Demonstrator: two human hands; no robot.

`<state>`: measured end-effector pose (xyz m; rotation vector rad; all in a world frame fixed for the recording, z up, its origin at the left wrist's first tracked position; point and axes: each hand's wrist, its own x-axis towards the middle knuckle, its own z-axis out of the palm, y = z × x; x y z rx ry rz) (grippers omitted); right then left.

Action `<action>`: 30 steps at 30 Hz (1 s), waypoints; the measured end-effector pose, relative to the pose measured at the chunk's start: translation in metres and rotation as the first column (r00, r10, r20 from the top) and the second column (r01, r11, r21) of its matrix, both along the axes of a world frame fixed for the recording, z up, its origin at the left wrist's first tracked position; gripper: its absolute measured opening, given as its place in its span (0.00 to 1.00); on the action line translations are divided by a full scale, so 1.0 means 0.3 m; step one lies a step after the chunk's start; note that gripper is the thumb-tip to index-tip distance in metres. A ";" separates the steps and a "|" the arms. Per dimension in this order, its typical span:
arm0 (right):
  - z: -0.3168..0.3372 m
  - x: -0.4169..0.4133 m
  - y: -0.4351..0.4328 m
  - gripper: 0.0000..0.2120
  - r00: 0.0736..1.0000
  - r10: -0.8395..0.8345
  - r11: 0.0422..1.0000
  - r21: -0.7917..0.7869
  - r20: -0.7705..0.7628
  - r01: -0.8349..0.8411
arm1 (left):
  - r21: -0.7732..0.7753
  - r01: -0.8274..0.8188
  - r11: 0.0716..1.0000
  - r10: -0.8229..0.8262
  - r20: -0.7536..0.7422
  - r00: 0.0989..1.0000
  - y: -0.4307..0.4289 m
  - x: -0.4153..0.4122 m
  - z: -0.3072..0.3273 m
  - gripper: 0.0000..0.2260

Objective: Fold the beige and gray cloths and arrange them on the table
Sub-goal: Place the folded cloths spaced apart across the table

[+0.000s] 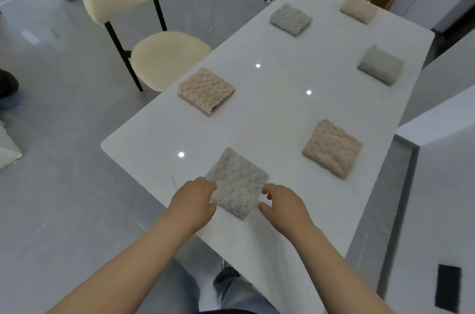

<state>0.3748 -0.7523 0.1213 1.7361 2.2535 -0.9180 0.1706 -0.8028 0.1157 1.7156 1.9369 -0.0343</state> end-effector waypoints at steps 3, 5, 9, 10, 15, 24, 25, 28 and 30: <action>-0.009 -0.020 0.006 0.17 0.994 -0.107 0.994 -0.019 0.021 0.108 | 0.004 0.069 0.998 -0.069 0.012 0.998 0.067 -0.053 -0.019 0.12; -0.019 -0.045 -0.001 0.17 0.979 -0.203 0.979 -0.028 0.030 0.203 | -0.005 0.138 0.990 -0.138 0.013 0.990 0.118 -0.100 -0.033 0.12; -0.025 -0.123 -0.063 0.17 0.917 -0.397 0.917 -0.021 0.032 0.398 | -0.022 0.316 0.949 -0.315 0.041 0.948 0.198 -0.182 -0.041 0.12; -0.026 -0.147 -0.084 0.17 0.896 -0.443 0.896 -0.025 0.032 0.444 | -0.019 0.363 0.932 -0.362 0.046 0.931 0.212 -0.199 -0.040 0.12; -0.030 -0.235 -0.181 0.17 0.797 -0.603 0.797 -0.030 0.034 0.604 | -0.021 0.517 0.856 -0.515 0.052 0.855 0.248 -0.252 -0.047 0.13; -0.069 -0.237 -0.221 0.18 0.759 -0.648 0.757 -0.055 0.055 0.651 | -0.019 0.559 0.829 -0.557 0.059 0.828 0.227 -0.246 -0.105 0.10; -0.074 -0.234 -0.214 0.18 0.763 -0.644 0.761 -0.057 0.054 0.647 | -0.014 0.551 0.834 -0.549 0.059 0.834 0.230 -0.246 -0.110 0.11; -0.091 -0.232 -0.183 0.18 0.774 -0.632 0.771 -0.060 0.042 0.633 | -0.005 0.525 0.851 -0.523 0.076 0.849 0.233 -0.240 -0.120 0.12; -0.106 -0.236 -0.159 0.18 0.775 -0.631 0.773 -0.069 0.025 0.631 | 0.004 0.503 0.864 -0.501 0.093 0.860 0.234 -0.232 -0.128 0.12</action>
